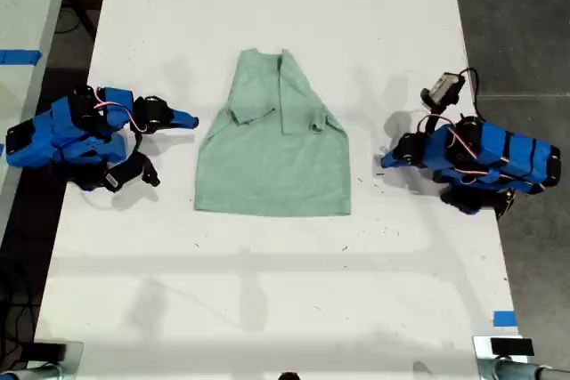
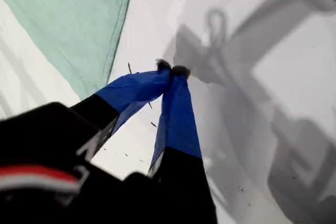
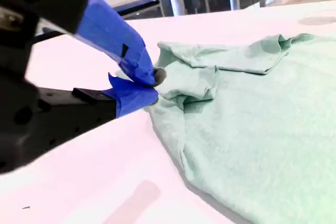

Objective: Fold t shirt

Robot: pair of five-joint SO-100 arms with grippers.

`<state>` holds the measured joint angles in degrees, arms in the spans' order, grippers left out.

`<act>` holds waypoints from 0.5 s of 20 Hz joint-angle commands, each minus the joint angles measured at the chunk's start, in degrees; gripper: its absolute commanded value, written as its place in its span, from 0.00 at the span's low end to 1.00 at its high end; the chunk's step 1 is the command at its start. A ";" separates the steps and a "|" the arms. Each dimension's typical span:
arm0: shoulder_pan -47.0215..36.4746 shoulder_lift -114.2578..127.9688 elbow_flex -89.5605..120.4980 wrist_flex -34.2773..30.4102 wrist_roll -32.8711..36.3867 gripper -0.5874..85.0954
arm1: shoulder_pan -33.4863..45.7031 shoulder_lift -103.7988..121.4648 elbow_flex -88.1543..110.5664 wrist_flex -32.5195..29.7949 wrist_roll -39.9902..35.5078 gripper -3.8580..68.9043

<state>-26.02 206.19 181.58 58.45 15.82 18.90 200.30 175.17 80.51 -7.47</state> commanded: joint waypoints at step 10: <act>0.26 0.44 0.09 -0.70 -1.32 0.01 | -0.35 0.70 0.53 0.26 2.64 0.13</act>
<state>-26.02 206.19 181.67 58.45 15.47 18.63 200.30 175.17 80.60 -6.15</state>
